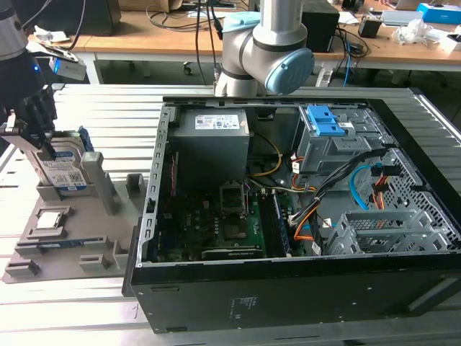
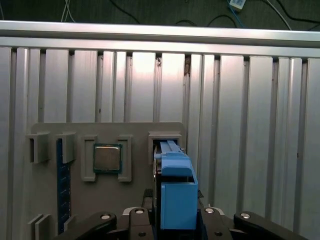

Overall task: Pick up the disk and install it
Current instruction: 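Pick up the disk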

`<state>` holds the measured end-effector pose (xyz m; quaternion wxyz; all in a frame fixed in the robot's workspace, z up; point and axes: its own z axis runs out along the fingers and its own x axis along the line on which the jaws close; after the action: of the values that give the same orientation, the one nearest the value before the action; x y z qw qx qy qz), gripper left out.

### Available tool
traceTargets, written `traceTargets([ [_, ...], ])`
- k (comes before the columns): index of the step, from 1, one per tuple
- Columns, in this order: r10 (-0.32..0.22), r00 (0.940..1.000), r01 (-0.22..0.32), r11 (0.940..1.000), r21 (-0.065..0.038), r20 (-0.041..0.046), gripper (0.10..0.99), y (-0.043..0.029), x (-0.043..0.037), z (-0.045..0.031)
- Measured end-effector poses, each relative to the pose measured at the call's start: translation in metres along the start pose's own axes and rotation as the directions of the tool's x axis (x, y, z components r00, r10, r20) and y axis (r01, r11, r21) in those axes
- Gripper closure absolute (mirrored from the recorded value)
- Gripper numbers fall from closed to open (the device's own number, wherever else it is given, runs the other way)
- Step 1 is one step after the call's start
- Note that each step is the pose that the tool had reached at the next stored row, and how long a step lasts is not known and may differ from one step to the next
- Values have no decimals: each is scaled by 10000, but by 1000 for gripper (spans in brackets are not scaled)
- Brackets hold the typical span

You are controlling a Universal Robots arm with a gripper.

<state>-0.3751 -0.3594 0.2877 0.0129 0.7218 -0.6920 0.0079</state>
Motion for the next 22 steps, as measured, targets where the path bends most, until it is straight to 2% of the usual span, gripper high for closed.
traceTargets([
  [16, 0, 10000, 0, 10000, 5, 3, 722, -1, -1, 5],
  [22, -1, 10000, 1, 10000, 1, 0, 722, 1, 3, -122],
])
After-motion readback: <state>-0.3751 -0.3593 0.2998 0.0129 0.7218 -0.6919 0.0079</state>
